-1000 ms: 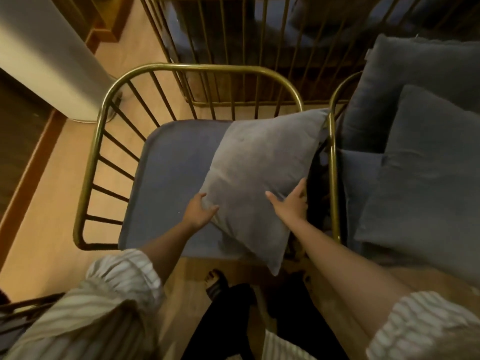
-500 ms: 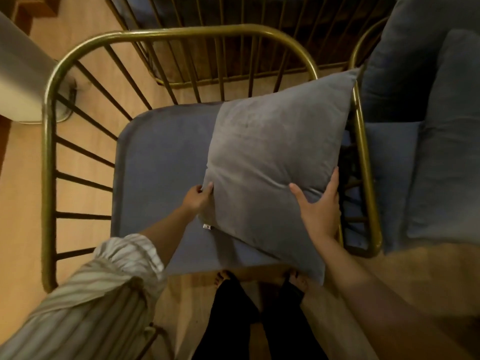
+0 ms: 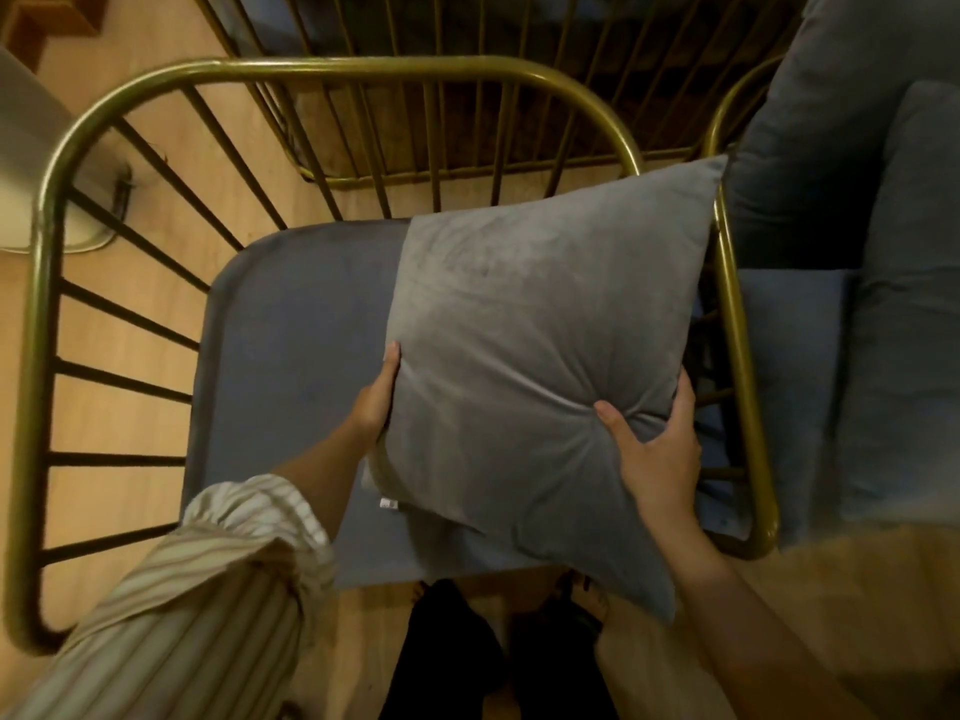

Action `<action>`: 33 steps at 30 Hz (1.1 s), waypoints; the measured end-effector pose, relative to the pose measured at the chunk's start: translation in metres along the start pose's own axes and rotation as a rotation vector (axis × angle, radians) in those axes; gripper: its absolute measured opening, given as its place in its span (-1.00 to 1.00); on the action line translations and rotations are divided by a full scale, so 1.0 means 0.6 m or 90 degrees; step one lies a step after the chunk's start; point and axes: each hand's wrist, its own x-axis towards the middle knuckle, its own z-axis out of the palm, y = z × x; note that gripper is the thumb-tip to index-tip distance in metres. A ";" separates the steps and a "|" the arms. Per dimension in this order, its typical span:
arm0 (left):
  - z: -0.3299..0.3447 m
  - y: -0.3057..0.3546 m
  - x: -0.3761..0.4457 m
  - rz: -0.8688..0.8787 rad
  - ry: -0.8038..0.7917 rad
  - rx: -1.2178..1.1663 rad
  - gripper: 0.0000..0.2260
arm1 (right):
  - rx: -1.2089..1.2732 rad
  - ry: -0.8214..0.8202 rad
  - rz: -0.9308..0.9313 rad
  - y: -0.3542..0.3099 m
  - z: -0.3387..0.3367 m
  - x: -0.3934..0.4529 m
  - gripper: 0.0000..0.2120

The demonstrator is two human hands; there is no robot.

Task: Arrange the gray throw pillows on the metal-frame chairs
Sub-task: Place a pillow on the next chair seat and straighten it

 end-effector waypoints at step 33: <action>-0.226 -0.092 -0.180 -0.023 0.237 -0.002 0.06 | 0.336 -0.307 0.666 0.081 0.217 -0.228 0.03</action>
